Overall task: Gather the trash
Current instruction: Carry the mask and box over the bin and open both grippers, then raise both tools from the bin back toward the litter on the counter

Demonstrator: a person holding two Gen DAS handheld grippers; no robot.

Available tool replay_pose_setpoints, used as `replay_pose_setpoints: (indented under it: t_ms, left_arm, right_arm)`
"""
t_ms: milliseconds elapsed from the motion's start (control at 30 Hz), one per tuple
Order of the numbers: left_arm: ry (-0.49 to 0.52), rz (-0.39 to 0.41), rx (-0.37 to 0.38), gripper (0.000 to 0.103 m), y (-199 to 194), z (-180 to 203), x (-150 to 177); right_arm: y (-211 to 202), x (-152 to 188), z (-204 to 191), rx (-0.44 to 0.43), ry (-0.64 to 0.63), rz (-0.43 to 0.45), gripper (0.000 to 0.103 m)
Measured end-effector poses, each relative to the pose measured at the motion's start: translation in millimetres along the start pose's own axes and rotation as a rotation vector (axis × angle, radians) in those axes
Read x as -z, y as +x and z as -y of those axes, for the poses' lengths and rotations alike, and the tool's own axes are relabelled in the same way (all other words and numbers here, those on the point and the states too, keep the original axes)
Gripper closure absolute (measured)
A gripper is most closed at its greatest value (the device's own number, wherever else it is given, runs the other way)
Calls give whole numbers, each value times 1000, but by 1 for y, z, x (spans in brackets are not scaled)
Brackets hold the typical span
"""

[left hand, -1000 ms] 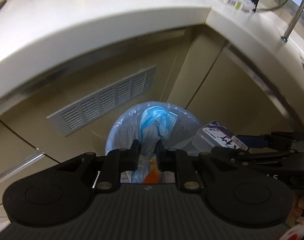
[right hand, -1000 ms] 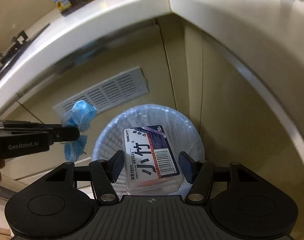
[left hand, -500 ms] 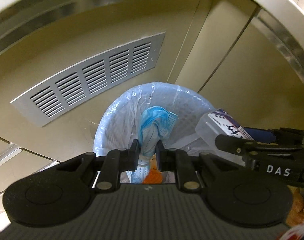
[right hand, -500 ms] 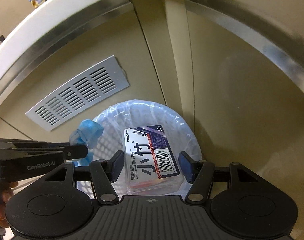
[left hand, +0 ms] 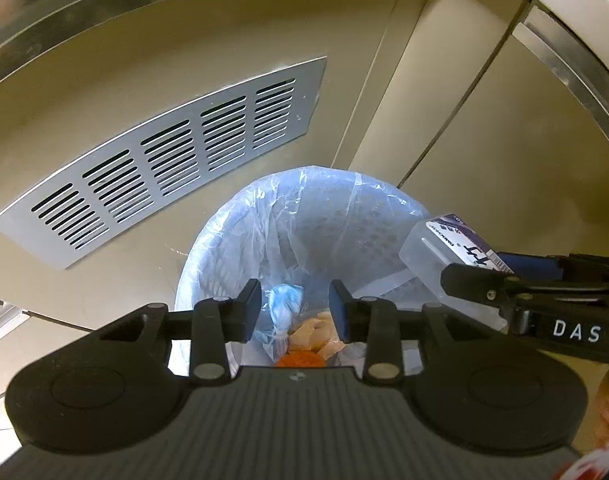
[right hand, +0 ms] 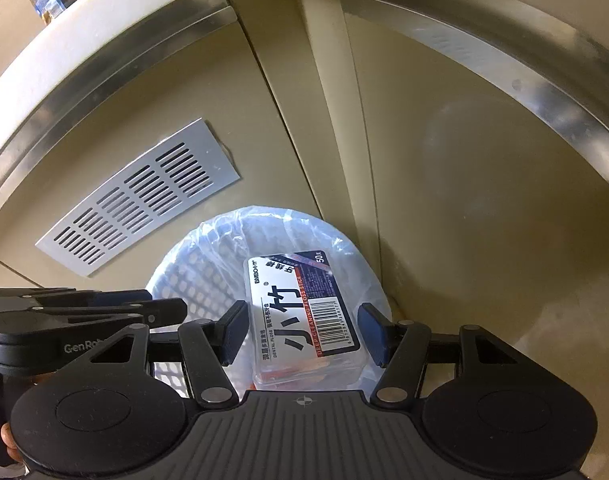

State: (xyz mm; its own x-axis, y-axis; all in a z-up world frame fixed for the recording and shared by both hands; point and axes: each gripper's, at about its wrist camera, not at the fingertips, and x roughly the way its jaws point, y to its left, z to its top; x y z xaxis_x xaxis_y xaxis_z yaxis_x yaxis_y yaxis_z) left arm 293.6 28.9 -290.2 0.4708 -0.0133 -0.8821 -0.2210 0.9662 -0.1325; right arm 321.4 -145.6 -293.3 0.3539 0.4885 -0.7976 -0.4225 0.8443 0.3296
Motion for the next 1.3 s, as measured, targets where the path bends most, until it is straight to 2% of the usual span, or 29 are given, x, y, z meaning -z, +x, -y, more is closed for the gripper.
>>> replay_pose_setpoints:
  t_ms: [467,800,967,1300]
  left_arm:
    - [-8,20,-24,71,-14,-11,-6]
    - [-12,12,-26,71,-13,-14,-4]
    - [-6,14,-33,71,-15,-17,-2]
    - [-17,24,-34,71,-34,-20,4]
  right_arm:
    - [7,-9,-5,-21,2,-28,43]
    - [17,-16,-12,-32,-1,-13,43]
    - [20,-19,-15,-43,9,0,35]
    - [7,-14,-24,-39,5,-17,33]
